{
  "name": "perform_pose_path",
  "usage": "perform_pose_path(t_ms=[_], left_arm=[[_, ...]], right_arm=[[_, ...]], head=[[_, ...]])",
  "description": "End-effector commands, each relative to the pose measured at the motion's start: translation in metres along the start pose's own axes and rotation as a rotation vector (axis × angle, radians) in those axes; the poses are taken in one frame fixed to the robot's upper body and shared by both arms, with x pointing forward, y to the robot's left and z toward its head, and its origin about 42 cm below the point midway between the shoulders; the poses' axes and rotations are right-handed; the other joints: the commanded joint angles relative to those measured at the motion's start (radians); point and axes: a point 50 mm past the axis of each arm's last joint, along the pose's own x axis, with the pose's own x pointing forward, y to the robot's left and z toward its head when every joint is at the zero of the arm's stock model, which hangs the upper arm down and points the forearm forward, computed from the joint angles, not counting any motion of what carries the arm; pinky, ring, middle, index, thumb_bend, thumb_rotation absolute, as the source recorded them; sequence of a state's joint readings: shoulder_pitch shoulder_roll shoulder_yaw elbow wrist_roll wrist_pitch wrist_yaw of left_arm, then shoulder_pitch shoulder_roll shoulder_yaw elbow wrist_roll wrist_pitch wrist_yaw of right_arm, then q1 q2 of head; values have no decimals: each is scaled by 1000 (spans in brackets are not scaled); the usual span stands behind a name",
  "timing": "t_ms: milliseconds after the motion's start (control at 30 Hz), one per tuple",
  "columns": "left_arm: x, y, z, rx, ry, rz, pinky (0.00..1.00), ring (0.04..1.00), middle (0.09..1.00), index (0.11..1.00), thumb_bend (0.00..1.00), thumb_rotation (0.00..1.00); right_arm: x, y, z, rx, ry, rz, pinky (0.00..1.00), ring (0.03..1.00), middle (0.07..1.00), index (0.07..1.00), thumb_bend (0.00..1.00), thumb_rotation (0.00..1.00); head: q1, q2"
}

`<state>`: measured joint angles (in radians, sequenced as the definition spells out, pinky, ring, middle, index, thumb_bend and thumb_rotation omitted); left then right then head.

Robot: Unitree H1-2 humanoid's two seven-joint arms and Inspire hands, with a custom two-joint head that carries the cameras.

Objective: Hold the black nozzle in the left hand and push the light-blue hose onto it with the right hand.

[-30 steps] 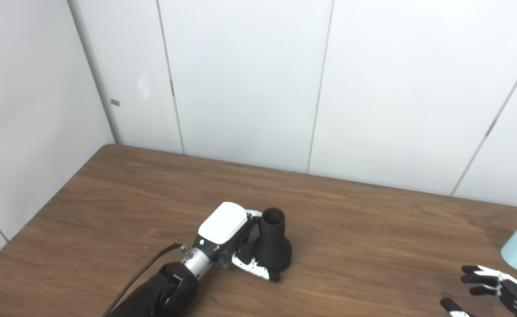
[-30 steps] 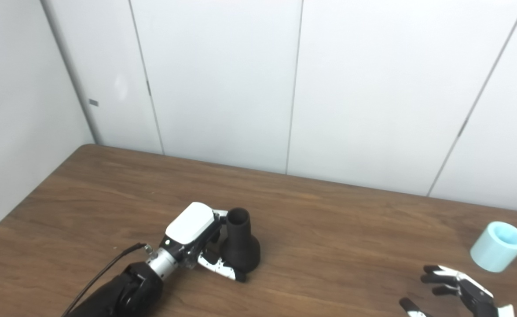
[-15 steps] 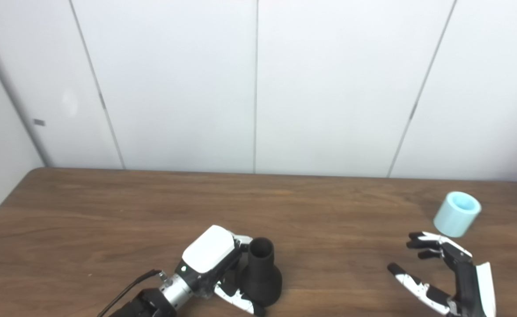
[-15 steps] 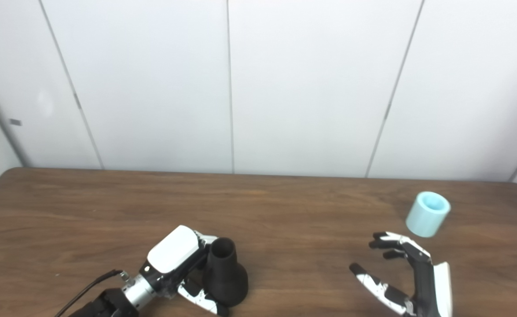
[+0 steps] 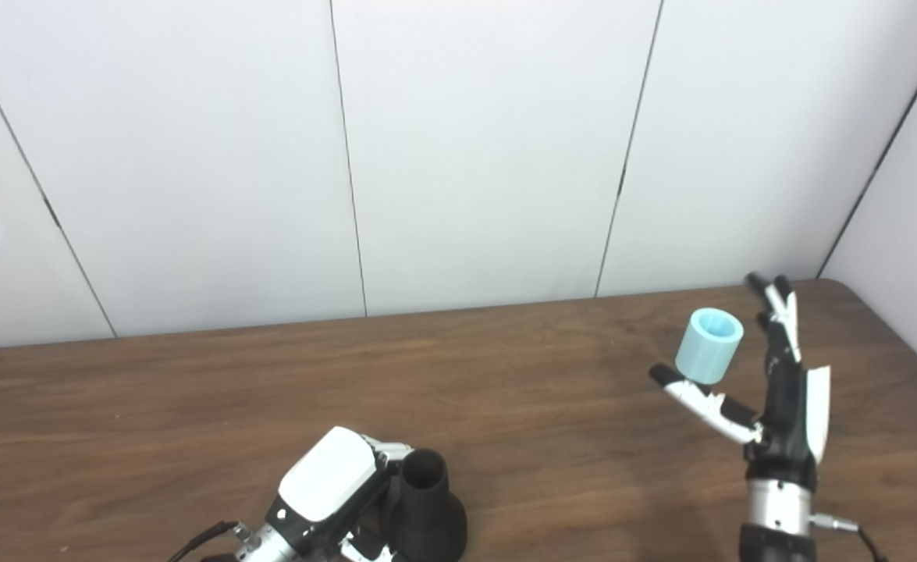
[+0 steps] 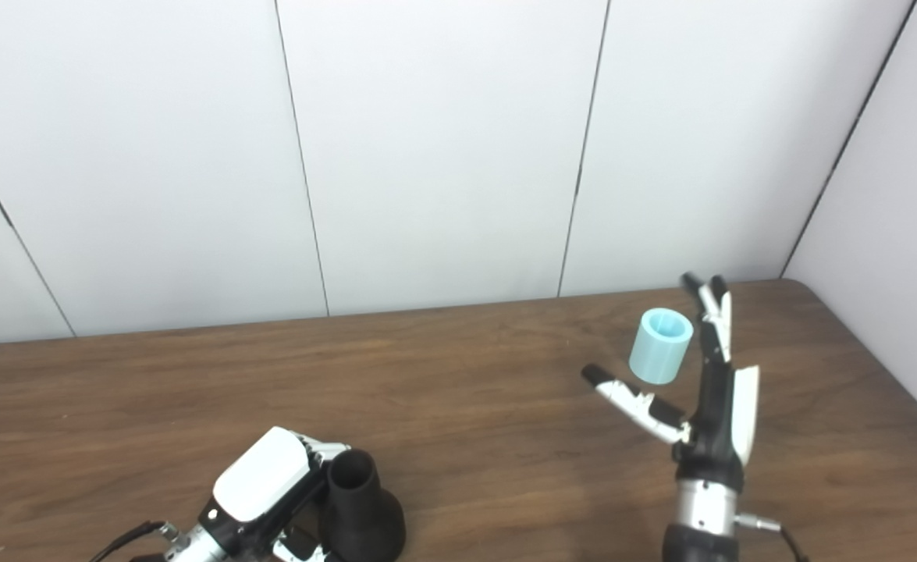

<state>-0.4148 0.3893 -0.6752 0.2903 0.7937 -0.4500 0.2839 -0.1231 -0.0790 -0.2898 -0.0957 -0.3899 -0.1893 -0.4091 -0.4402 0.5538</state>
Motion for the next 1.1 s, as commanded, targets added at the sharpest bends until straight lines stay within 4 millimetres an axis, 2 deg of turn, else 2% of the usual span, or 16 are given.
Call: perform_pose_path(t_ms=[0,100,167,233,367,500,600,667,833,1067], left_arm=[[-10,-29,20,-70,-22,-20,328,410,536,476,499,0],[-13,-30,20,-73,-25,-26,329,410,534,480,499,0],[-15,-30,20,-75,-26,-28,332,411,534,480,499,0],[-16,-30,20,-75,-29,-23,331,411,533,479,499,0],[-17,-29,19,-80,-26,-24,332,412,537,475,499,0],[-17,-30,20,-78,-32,-26,335,413,535,475,499,0],[-17,-30,22,-75,-39,-25,339,412,532,474,499,0],[-17,-31,23,-75,-42,-23,339,412,531,474,500,0],[-20,-31,23,-79,-40,-30,337,413,527,474,500,0],[-22,-30,22,-79,-32,-28,338,414,530,472,500,0]], right_arm=[[20,-4,4,-30,-44,-51,946,993,1000,1000,823,363],[33,-5,-7,-97,-9,-84,952,989,1000,1000,843,392],[39,-6,-12,-122,12,-100,919,969,994,1000,858,403],[43,-6,-16,-133,32,-112,821,919,958,1000,873,407],[51,-4,-24,-178,77,-129,744,868,907,985,879,401],[55,-1,-35,-181,142,-143,777,895,949,991,873,375],[60,1,-46,-84,222,-130,881,953,983,1000,875,328],[63,2,-51,-54,270,-118,903,967,989,1000,878,320],[67,5,-63,-22,389,-63,835,940,974,1000,902,270],[68,10,-72,23,459,-15,846,937,973,1000,931,208]], head=[[-7,0],[-26,2],[-34,3],[-46,4],[-50,5],[-58,6],[-58,6],[-58,6],[-66,8],[-76,8]])
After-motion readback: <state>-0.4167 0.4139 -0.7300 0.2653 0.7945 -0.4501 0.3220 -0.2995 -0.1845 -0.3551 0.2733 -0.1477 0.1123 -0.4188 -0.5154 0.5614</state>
